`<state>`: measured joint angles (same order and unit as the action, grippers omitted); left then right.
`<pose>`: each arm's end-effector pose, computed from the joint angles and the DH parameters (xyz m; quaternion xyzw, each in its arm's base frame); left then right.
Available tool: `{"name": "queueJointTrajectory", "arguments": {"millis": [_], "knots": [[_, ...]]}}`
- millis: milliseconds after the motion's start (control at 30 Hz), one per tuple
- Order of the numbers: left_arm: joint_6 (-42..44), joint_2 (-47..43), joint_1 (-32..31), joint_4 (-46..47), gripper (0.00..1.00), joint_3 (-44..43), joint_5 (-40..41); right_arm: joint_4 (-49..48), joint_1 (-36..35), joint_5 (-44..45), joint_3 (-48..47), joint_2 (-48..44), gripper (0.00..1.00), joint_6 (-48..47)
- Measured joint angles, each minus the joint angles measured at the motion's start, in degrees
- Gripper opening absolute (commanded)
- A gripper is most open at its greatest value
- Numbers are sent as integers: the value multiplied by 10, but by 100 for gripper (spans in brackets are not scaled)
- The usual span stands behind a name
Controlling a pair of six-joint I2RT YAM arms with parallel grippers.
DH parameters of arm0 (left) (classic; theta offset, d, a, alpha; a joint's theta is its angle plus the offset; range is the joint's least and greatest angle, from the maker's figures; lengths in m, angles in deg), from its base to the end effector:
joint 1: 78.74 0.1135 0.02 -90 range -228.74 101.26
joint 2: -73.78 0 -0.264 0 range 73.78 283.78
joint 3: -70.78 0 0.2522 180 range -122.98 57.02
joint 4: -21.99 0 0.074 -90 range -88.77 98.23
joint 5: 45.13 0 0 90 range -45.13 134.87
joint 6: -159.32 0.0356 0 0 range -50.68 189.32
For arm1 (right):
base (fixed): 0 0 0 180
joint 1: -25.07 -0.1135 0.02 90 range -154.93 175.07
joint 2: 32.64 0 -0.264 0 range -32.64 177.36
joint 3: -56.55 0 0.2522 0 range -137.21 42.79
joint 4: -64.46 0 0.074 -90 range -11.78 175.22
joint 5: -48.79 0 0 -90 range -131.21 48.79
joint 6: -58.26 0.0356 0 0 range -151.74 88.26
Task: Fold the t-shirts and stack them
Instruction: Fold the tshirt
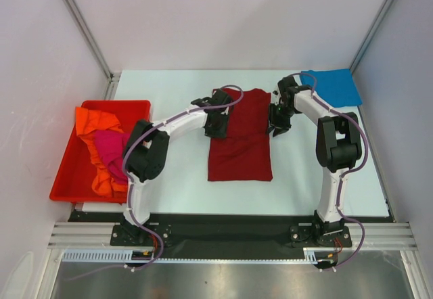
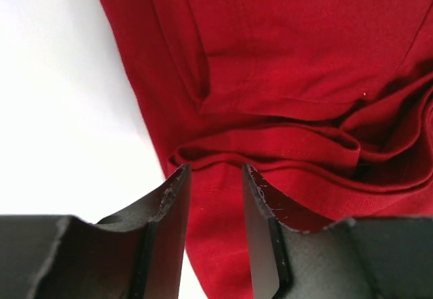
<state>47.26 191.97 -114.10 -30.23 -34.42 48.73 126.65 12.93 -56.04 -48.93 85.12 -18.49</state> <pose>0.3573 -0.2506 0.1901 0.1059 0.9704 -0.0742 0.2040 0.4071 0.0969 0.1890 -0.0079 0.9827 0.1542 0.1026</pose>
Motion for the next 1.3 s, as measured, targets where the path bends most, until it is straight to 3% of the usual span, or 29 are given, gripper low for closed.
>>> {"name": "queueJointTrajectory", "arguments": {"millis": [500,767,933,1300], "knots": [[-30,37,-10,-50,37,-29,64,-1,3,-1,0,0,38,0],[-34,42,-10,-41,22,-33,51,-1,3,-10,0,1,38,0],[-30,42,-10,-35,0,-33,45,0,3,-14,-8,9,44,0],[-14,28,-10,-20,0,-29,16,-2,3,-41,-19,20,44,0]]}}
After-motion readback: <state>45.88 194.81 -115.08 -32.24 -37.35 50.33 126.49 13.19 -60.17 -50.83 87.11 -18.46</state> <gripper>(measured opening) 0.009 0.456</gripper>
